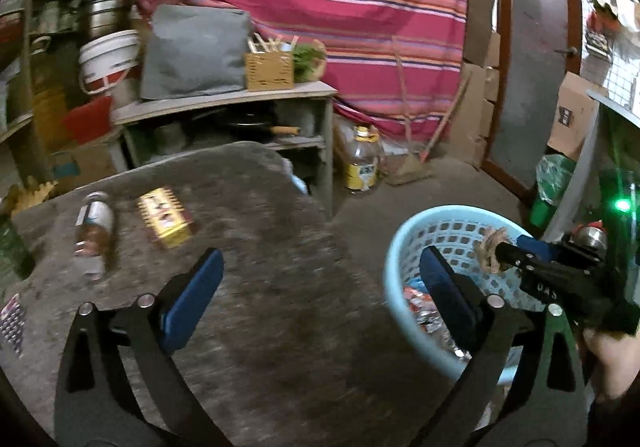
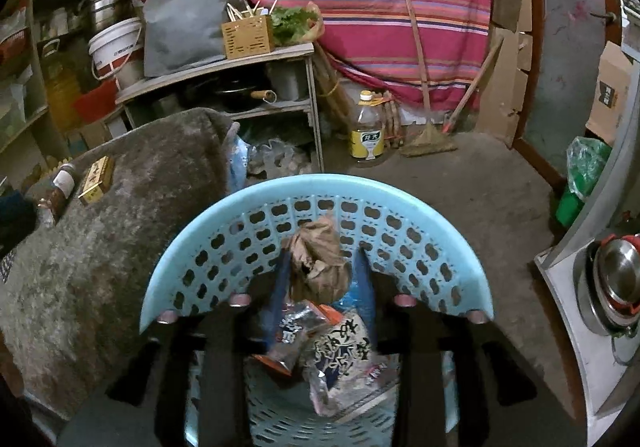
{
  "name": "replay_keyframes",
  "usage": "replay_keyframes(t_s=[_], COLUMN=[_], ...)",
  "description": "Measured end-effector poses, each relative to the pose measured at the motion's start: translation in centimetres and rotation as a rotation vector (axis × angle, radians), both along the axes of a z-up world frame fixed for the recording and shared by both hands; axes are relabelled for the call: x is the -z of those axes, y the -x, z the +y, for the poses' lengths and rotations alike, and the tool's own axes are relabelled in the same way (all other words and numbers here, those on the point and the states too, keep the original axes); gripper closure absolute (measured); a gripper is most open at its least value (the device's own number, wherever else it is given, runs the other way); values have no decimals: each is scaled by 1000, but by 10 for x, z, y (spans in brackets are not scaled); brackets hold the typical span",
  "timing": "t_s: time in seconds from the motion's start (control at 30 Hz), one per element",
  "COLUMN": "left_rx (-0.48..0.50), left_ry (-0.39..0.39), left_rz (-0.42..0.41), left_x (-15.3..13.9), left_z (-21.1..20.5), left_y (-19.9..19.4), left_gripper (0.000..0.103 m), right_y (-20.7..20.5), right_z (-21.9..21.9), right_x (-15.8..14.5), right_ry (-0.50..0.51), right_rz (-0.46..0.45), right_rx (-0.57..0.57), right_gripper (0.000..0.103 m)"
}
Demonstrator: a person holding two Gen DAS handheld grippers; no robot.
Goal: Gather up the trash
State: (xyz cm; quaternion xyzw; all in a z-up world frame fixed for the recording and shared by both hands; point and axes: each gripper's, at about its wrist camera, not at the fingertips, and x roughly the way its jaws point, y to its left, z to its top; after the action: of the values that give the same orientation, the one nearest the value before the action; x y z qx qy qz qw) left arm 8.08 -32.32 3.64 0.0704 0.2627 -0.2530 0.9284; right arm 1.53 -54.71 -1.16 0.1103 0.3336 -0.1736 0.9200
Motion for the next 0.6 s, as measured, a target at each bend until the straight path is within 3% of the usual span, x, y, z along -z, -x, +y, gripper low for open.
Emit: replay_keyframes(t_s=[0.03, 0.13, 0.27, 0.37, 0.47, 0.6], left_rx=[-11, -60, -99, -130, -161, -220], left_ry=[1, 0, 33, 54, 22, 20], left_rz=[-9, -54, -96, -141, -178, -171], left_x=[-3, -12, -24, -32, -31, -22], left_z=[7, 35, 80, 115, 142, 181], left_y=[2, 12, 27, 41, 55, 68], left_gripper=[6, 5, 5, 5, 5, 5], right_y=[0, 3, 6, 9, 17, 37], right_z=[1, 3, 10, 32, 67, 125], right_x=[1, 1, -2, -14, -36, -52], right_ry=[1, -24, -46, -9, 38, 70], right_rz=[-3, -27, -52, -66, -132, -209], right_rx=[14, 30, 33, 13, -33, -94], right_gripper=[30, 25, 5, 5, 4, 4])
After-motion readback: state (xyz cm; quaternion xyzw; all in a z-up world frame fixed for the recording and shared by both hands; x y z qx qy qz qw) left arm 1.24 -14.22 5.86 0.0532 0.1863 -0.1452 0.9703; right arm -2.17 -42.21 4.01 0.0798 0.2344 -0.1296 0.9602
